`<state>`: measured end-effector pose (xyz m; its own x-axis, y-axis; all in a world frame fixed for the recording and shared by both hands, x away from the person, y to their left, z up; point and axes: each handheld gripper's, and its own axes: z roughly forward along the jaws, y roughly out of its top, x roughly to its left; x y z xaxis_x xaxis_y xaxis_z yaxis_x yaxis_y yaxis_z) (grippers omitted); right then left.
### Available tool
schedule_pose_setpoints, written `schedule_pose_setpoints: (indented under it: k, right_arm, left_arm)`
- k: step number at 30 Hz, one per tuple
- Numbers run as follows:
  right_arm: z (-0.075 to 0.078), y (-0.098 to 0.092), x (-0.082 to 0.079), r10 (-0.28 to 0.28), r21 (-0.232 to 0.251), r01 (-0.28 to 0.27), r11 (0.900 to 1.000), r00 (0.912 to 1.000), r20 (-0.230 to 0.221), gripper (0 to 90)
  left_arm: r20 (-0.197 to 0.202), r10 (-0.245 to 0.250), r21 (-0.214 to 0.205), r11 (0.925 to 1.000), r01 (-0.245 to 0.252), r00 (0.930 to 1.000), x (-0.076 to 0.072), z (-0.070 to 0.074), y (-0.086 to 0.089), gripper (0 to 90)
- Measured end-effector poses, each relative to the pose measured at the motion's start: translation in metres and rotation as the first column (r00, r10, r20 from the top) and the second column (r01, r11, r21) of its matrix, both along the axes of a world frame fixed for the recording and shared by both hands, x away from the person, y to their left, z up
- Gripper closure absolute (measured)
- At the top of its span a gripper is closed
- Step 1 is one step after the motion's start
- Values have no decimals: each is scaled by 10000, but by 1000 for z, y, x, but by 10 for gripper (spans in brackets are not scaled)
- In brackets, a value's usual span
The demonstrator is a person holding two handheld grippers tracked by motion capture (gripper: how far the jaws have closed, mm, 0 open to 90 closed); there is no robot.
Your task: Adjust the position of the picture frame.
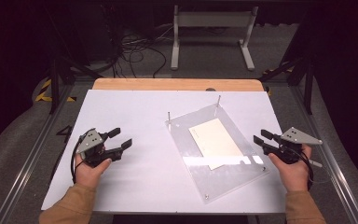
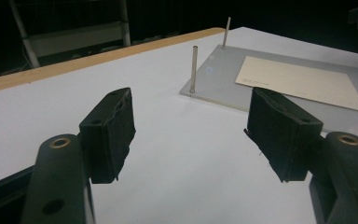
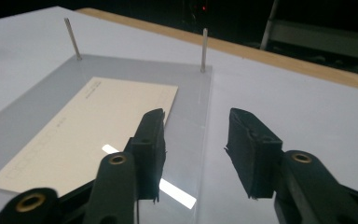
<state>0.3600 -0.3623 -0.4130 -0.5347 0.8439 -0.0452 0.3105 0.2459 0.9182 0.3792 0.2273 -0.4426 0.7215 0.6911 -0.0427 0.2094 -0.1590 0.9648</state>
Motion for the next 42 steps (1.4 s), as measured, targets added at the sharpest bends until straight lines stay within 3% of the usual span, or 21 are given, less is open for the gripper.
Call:
schedule_pose_setpoints:
  k: [3,6,8,13,15,19,27,33,38,42]
  right_arm:
    - [-1,-1,0,-108,-181,102,9998,9994,-337,604]
    - [-3,-2,0,-223,-482,188,9987,9970,-741,695]
    - [-4,-2,1,-268,-607,200,9980,9932,-1134,793]
    - [-11,-3,3,-403,-1061,201,9942,9806,-1919,894]
    - [-14,-3,4,-423,-1097,202,9938,9783,-2027,896]
    - [-24,-6,9,-578,-1263,256,9917,9644,-2582,899]
    - [-35,-4,13,-641,-1535,124,9881,9394,-3367,899]
    - [-34,-5,14,-585,-1497,48,9887,9326,-3563,900]
    - [-33,-1,12,-241,-1383,-314,9899,9238,-3821,900]
    - [-33,8,10,286,-1203,-850,9891,9121,-4091,900]
  left_arm:
    - [-27,-13,35,10000,13,10000,0,0,0,322]
    - [-145,23,56,10000,-22,9999,0,-1,1,314]
    - [-145,51,79,10000,-50,9999,1,-1,2,310]
    - [-154,90,145,9999,-87,9998,1,-1,2,309]
    - [-279,-41,-75,10000,39,9996,1,-1,2,311]
    - [-482,-182,-286,9994,169,9987,0,-1,1,315]
    - [-623,-260,-367,9990,238,9977,1,-2,2,298]
    - [-812,-378,-563,9979,333,9960,2,-2,3,285]
    - [-878,-481,-551,9975,434,9950,3,-3,2,286]
    - [-1199,-635,-759,9956,546,9908,4,-4,1,269]
